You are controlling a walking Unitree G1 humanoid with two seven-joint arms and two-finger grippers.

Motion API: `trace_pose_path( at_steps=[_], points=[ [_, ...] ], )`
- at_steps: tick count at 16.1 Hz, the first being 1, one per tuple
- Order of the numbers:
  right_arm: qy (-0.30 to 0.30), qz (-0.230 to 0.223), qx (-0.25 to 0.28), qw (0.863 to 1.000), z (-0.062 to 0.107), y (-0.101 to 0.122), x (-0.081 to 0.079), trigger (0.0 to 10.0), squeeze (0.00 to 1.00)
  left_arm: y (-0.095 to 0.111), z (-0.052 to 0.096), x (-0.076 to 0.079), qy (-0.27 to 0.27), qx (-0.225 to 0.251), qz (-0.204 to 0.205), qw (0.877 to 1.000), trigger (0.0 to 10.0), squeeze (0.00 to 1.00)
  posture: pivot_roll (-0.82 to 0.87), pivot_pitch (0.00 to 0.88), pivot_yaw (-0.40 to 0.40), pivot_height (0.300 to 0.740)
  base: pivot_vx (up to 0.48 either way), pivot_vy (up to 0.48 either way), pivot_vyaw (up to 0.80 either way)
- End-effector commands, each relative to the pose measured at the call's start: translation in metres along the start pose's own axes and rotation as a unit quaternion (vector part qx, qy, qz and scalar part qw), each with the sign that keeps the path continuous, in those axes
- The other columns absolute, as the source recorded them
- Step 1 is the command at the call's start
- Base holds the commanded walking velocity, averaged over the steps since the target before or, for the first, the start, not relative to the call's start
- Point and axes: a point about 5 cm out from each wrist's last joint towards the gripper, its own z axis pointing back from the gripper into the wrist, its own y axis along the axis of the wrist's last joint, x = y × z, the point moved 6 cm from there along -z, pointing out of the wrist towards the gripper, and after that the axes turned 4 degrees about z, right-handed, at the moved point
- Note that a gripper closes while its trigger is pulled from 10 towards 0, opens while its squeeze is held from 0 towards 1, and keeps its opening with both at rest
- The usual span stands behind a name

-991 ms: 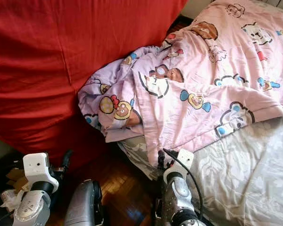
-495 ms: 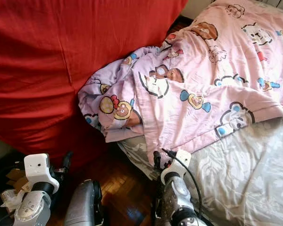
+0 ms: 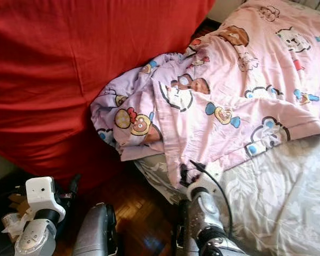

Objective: Clean up the room

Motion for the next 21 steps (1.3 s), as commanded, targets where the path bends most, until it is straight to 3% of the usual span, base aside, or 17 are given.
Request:
trace_pose_path(
  at_steps=[1, 5, 11, 16, 19, 21],
  points=[
    [-0.016, -0.007, -0.023, 1.000, 0.006, -0.017, 0.010, 10.0, 0.00, -0.003, 0.004, -0.003, 0.005, -0.005, -0.005, 1.000, 10.0, 0.00, 0.16, 0.274, -0.014, 0.572, 0.000, 0.000, 0.00],
    [0.004, -0.021, -0.051, 0.998, 0.010, -0.035, 0.004, 10.0, 0.00, -0.003, 0.006, -0.004, 0.004, -0.006, -0.006, 1.000, 10.0, 0.00, 0.17, 0.286, -0.008, 0.572, 0.000, 0.000, 0.00],
    [0.066, -0.045, -0.035, 0.996, 0.007, -0.027, -0.026, 10.0, 0.00, -0.006, 0.017, -0.008, 0.008, -0.015, -0.012, 1.000, 10.0, 0.00, 0.19, 0.317, 0.002, 0.572, 0.000, 0.000, 0.00],
    [0.062, -0.039, -0.027, 0.997, 0.007, -0.025, -0.022, 10.0, 0.00, -0.009, 0.039, -0.017, 0.023, -0.029, -0.021, 0.999, 10.0, 0.00, 0.20, 0.374, 0.007, 0.572, 0.000, 0.000, 0.00],
    [0.075, -0.053, 0.001, 0.996, 0.005, -0.012, -0.028, 10.0, 0.00, -0.010, 0.043, -0.017, 0.025, -0.032, -0.018, 0.999, 10.0, 0.00, 0.20, 0.389, 0.005, 0.572, 0.000, 0.000, 0.00],
    [0.085, -0.056, 0.016, 0.995, 0.003, -0.002, -0.034, 0.0, 0.00, -0.011, 0.045, -0.016, 0.026, -0.037, -0.016, 0.999, 10.0, 0.00, 0.19, 0.392, 0.001, 0.572, 0.000, 0.000, 0.00]
  ],
)
